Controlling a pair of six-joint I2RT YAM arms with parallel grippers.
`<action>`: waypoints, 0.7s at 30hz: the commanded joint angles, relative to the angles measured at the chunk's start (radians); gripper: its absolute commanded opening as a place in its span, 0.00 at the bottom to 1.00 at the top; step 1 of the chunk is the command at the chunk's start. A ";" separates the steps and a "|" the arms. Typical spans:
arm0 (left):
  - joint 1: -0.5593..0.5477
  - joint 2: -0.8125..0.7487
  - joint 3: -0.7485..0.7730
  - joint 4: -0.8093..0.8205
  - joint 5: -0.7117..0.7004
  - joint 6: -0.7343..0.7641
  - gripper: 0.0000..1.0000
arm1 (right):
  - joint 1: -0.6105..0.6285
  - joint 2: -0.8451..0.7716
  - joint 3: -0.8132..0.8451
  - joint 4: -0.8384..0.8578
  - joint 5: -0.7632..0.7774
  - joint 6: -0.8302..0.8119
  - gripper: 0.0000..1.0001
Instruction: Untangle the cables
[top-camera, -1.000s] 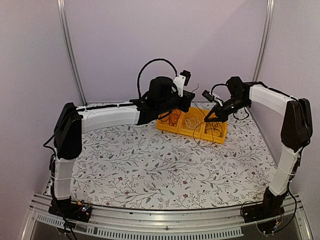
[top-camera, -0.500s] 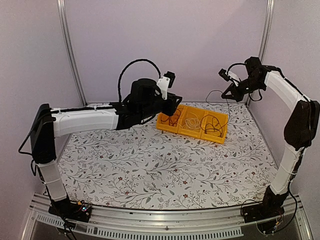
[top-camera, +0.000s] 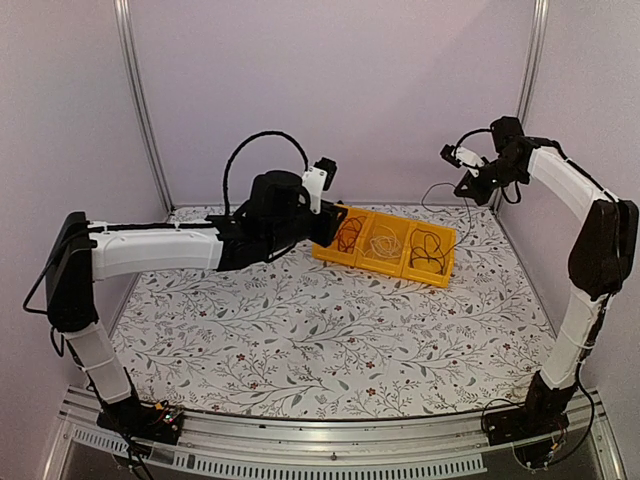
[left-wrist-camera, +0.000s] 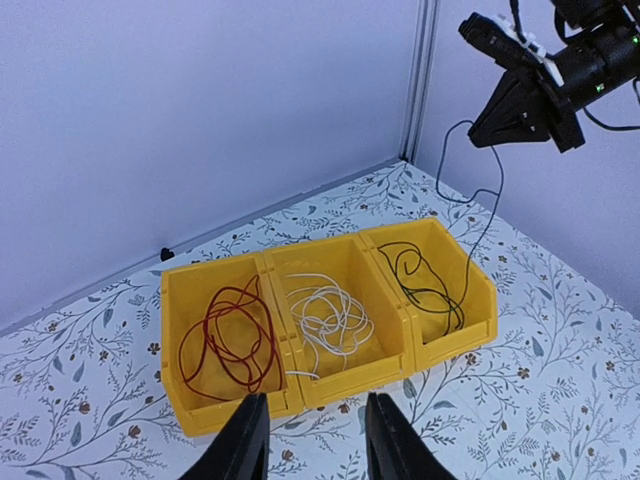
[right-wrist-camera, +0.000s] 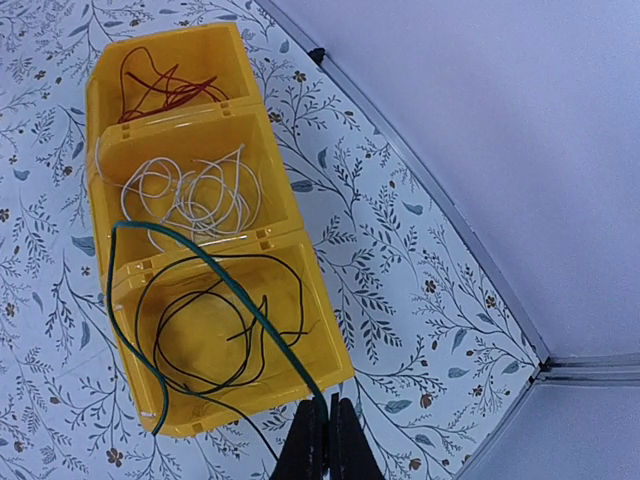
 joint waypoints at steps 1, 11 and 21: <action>0.000 -0.039 -0.021 -0.004 -0.012 -0.006 0.36 | 0.002 0.008 -0.027 0.112 0.142 -0.002 0.00; -0.007 -0.053 -0.055 -0.003 -0.019 -0.028 0.36 | 0.049 -0.010 -0.093 0.275 0.193 0.048 0.00; -0.018 -0.068 -0.089 -0.003 -0.033 -0.047 0.36 | 0.139 0.037 -0.182 0.382 0.086 0.119 0.00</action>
